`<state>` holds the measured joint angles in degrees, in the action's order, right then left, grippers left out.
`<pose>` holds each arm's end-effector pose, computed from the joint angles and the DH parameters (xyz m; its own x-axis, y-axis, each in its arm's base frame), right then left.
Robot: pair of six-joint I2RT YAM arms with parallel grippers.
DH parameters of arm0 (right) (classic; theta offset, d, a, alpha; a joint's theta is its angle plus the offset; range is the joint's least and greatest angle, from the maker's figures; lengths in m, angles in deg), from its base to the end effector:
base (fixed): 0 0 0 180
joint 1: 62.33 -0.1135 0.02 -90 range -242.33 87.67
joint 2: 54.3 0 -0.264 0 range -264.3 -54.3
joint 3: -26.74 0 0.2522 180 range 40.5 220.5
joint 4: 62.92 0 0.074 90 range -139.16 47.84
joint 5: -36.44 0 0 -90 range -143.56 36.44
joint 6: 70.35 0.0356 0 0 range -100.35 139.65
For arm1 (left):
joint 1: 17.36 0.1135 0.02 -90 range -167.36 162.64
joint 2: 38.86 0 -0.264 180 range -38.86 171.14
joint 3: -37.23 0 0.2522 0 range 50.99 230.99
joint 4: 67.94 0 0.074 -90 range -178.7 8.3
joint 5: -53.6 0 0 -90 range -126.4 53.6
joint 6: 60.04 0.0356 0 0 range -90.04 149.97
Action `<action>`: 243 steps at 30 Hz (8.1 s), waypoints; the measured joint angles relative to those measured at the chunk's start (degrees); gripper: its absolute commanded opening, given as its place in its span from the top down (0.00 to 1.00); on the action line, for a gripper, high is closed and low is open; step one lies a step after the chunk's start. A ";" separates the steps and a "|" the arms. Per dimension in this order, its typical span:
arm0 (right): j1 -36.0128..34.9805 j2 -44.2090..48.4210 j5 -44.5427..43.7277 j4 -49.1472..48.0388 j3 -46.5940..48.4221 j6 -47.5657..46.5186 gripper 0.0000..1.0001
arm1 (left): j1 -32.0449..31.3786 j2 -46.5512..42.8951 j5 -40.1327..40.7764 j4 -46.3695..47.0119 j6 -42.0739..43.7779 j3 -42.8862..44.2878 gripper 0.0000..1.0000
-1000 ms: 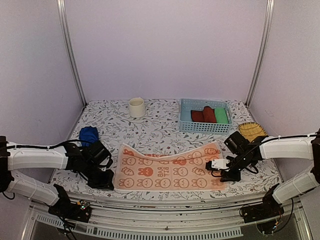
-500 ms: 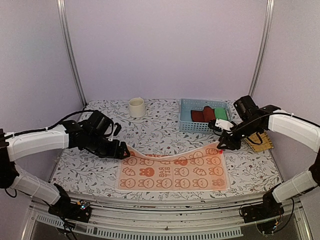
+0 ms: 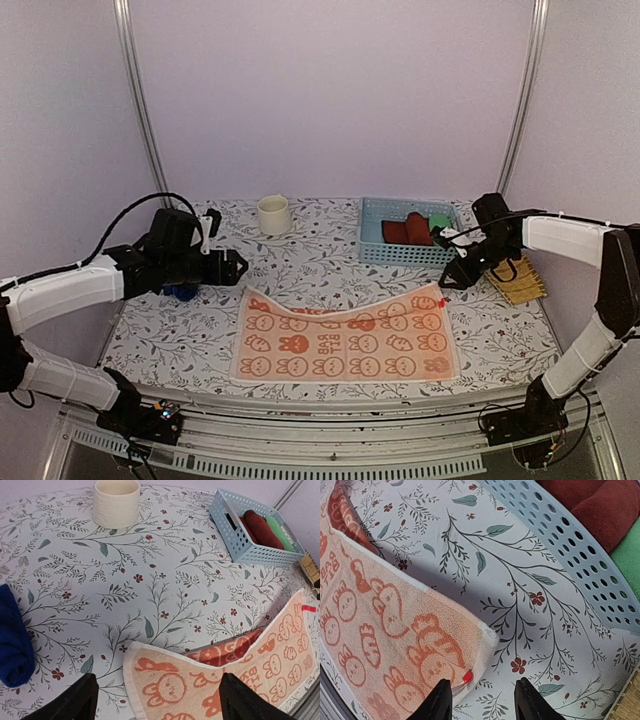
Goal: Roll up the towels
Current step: Smooth out the towel at the center of the board, then move the towel to the center of the board, then pick up the towel from the center of the board.
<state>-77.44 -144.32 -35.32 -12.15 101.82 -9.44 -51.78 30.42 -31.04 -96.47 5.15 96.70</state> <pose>0.2946 0.0911 0.2142 -0.5882 -0.6371 -0.4982 -0.7528 0.6564 0.0493 0.2171 -0.1448 0.2496 -0.6753 -0.0437 -0.7363 0.2413 0.9302 -0.2765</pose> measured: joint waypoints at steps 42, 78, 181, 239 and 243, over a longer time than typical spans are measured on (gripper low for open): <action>6.16 -16.55 20.65 -0.15 7.02 1.84 0.65 | 16.31 28.63 -31.21 38.53 7.34 -10.84 0.66; 6.56 -18.86 9.07 -9.31 9.86 12.17 0.63 | 15.28 33.57 -15.96 39.41 -6.82 -3.63 0.72; 2.62 -22.56 0.83 -2.05 11.06 6.01 0.68 | 3.67 19.47 -5.92 -2.82 -10.27 1.46 0.69; 4.26 -20.22 -8.72 -7.93 7.74 4.28 0.98 | 7.23 25.05 -7.80 3.43 -5.99 -0.52 0.54; 4.26 -20.33 -8.70 -8.22 7.74 4.04 0.97 | 7.32 27.96 -8.28 3.91 -4.76 2.47 0.59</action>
<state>-73.18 -164.65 -44.02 -20.36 109.56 -5.39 -44.46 58.37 -39.32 -92.56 0.38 99.17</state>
